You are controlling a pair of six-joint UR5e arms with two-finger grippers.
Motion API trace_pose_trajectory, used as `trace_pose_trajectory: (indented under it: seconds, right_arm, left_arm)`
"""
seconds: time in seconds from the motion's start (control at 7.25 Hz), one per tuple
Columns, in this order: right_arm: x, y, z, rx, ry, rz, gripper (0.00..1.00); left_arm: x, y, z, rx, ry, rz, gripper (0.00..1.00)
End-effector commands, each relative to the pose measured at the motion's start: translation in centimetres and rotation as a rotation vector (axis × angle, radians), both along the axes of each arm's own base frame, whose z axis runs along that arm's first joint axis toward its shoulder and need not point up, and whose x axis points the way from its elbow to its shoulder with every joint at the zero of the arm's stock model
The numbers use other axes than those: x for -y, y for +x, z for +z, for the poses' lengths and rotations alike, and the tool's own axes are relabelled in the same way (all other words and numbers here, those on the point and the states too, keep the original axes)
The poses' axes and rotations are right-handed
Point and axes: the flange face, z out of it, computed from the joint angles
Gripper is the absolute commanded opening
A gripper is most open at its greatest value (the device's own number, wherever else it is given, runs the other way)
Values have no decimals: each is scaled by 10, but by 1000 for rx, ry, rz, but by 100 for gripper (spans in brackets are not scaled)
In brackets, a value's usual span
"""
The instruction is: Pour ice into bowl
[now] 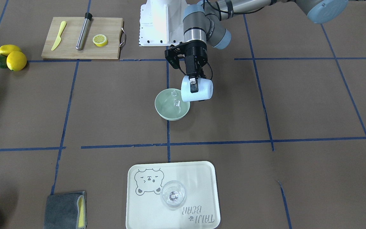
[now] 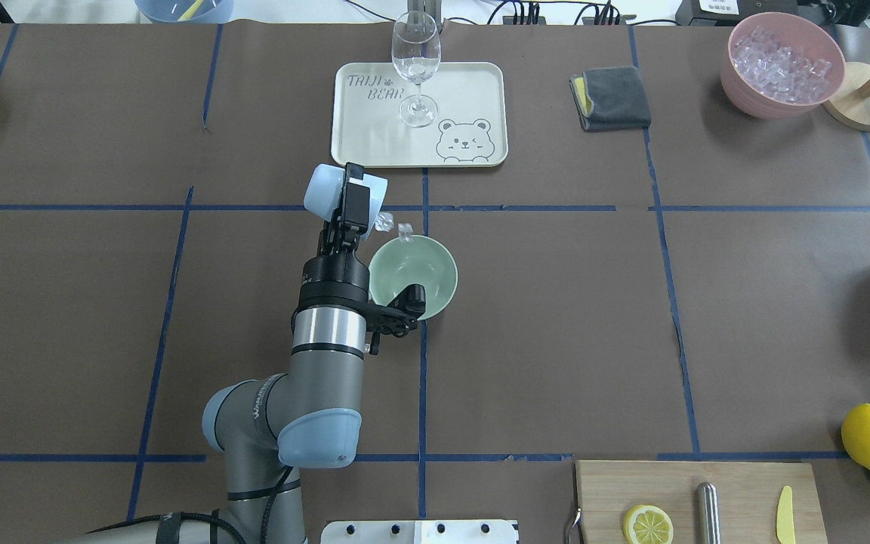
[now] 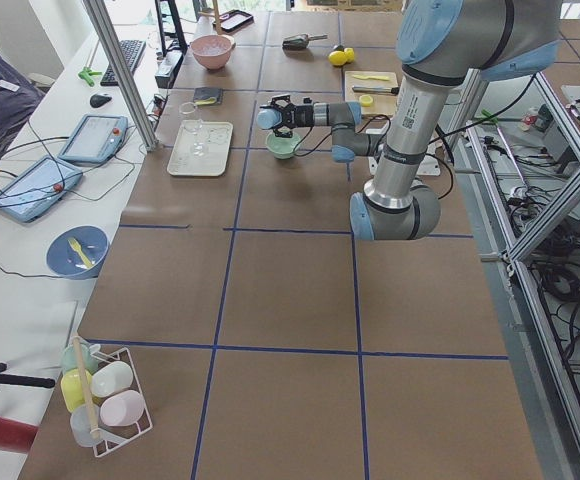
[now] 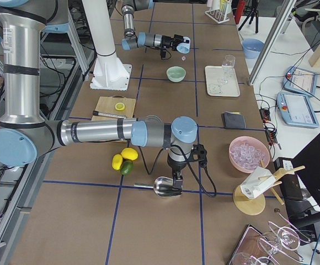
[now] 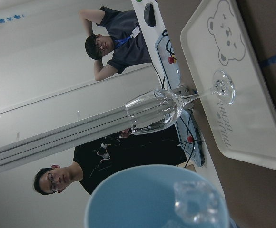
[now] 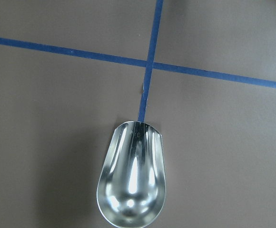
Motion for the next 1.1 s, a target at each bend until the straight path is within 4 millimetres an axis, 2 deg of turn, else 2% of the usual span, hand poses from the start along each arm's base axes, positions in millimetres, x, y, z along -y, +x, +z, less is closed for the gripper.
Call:
trace_pose_trajectory:
  seconds: [0.0,0.69,0.83,0.97]
  right_arm:
    - [-1,1,9,0,-18,3,100]
    - [-1,3,9,0,-20,6,100]
    - [-2,3,11,0,-23,6,100]
    - [-8,4,16,-2,-41,15,100]
  left_arm:
    - [-16,10,9,95,6,-6,0]
    - [-21,7,6,95,13,-16,0]
    - [-22,2,1,74,16,-15,0]
    - [-24,-19,-16,11,28,-11,0]
